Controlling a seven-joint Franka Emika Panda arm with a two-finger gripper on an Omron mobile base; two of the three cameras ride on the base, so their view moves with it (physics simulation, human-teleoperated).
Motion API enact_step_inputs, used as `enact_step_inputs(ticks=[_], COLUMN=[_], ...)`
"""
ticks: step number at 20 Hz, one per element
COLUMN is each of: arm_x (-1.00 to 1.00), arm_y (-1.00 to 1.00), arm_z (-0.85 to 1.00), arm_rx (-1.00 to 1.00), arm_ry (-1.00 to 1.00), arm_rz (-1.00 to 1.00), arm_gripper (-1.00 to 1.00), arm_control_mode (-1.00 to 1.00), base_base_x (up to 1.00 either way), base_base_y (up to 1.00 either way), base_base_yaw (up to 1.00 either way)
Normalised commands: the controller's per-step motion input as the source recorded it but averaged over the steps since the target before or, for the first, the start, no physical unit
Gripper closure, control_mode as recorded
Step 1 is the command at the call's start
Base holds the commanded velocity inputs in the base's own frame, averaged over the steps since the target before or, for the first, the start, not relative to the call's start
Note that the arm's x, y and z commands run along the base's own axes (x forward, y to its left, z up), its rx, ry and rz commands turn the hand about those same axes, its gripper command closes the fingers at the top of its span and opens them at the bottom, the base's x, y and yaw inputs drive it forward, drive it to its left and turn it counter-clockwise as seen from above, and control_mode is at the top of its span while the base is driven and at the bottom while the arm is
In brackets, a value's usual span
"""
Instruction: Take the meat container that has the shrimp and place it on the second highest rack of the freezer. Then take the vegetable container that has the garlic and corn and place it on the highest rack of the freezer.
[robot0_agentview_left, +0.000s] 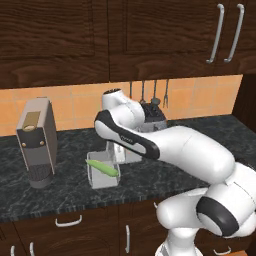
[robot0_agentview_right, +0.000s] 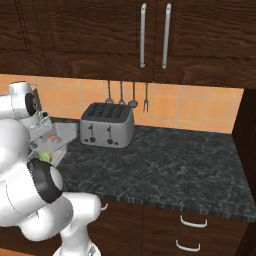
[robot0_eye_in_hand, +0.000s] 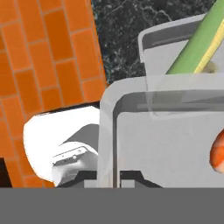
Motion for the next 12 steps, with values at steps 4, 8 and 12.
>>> enact_step_inputs(ticks=[4,8,12], arm_x=[-0.19,-0.31,-0.57], arm_y=[-1.00,-1.00,-0.96], arm_z=[0.33,0.29,0.26], arm_rx=[0.00,0.00,0.02], arm_ry=[0.00,0.00,0.00], arm_rz=[0.11,0.11,0.04], arm_gripper=[1.00,1.00,1.00], arm_control_mode=[-1.00,-1.00,-1.00], base_base_x=[0.00,0.00,0.00], base_base_y=[0.00,0.00,0.00], base_base_yaw=[0.00,0.00,0.00])
